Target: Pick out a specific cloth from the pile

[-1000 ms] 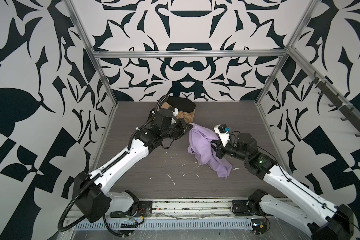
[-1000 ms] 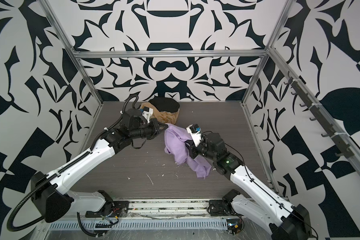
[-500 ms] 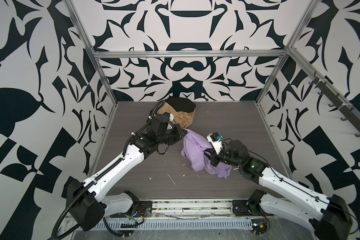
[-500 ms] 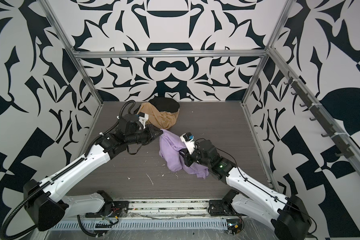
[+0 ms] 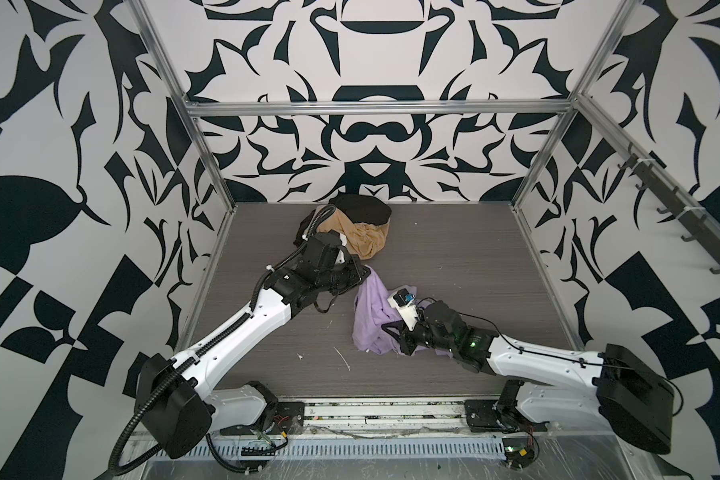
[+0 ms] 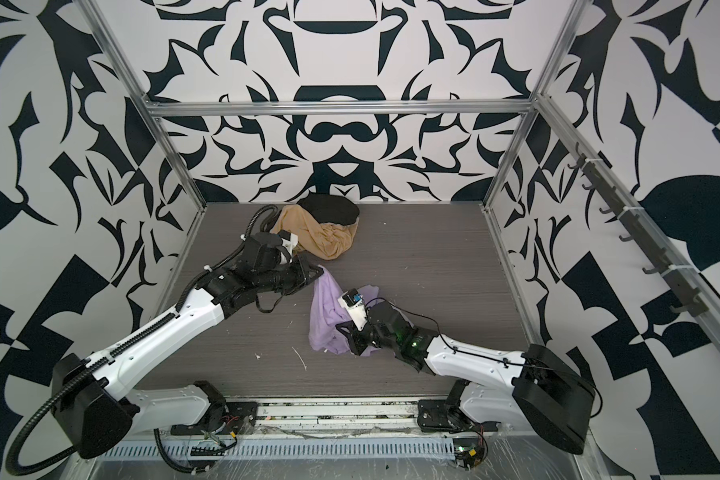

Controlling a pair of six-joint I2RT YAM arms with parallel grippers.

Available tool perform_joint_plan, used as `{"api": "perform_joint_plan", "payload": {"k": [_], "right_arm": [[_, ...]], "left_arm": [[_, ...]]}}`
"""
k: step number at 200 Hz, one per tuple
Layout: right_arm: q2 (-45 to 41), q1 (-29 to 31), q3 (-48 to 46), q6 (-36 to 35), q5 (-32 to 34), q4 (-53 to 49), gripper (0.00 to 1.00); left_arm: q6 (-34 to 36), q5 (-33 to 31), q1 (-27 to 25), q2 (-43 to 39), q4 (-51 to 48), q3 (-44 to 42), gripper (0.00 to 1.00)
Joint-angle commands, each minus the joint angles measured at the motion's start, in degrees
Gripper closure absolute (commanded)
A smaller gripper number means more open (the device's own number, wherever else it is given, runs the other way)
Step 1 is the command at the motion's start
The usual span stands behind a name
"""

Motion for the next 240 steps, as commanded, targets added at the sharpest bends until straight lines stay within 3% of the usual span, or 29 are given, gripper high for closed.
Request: {"api": "perform_joint_plan", "payload": {"k": [1, 28, 50, 88, 112, 158, 205, 240], "right_arm": [[0.83, 0.39, -1.53, 1.38, 1.80, 5.88, 0.96], [1.41, 0.41, -2.82, 1.79, 2.20, 6.58, 0.90], [-0.02, 0.40, -3.41, 2.06, 2.68, 5.11, 0.73], [-10.28, 0.36, -3.55, 0.36, 7.03, -3.91, 0.50], [-17.48, 0.18, -1.82, -3.17, 10.49, -12.12, 0.41], [-26.78, -2.47, 2.59, -6.91, 17.37, -23.58, 0.39], [-34.74, -6.19, 1.75, -5.23, 19.80, -24.85, 0.39], [-38.04, -7.27, 1.46, -5.24, 26.18, -27.25, 0.39]], "left_arm": [[2.03, -1.07, 0.27, 0.36, -0.56, -1.32, 1.00], [2.65, 1.06, 0.10, 2.01, -0.37, -1.19, 1.00], [4.07, 1.90, -0.72, 3.27, -0.46, -0.11, 1.00], [7.08, 2.08, -2.69, 5.14, -1.15, 3.01, 1.00], [8.66, 2.38, -4.26, 7.21, -1.27, 5.47, 1.00], [11.90, 3.53, -7.98, 12.75, -1.72, 10.89, 1.00], [15.72, 4.50, -10.92, 18.54, -3.38, 16.33, 1.00], [18.25, 5.72, -12.58, 23.24, -5.29, 21.14, 1.00]]}}
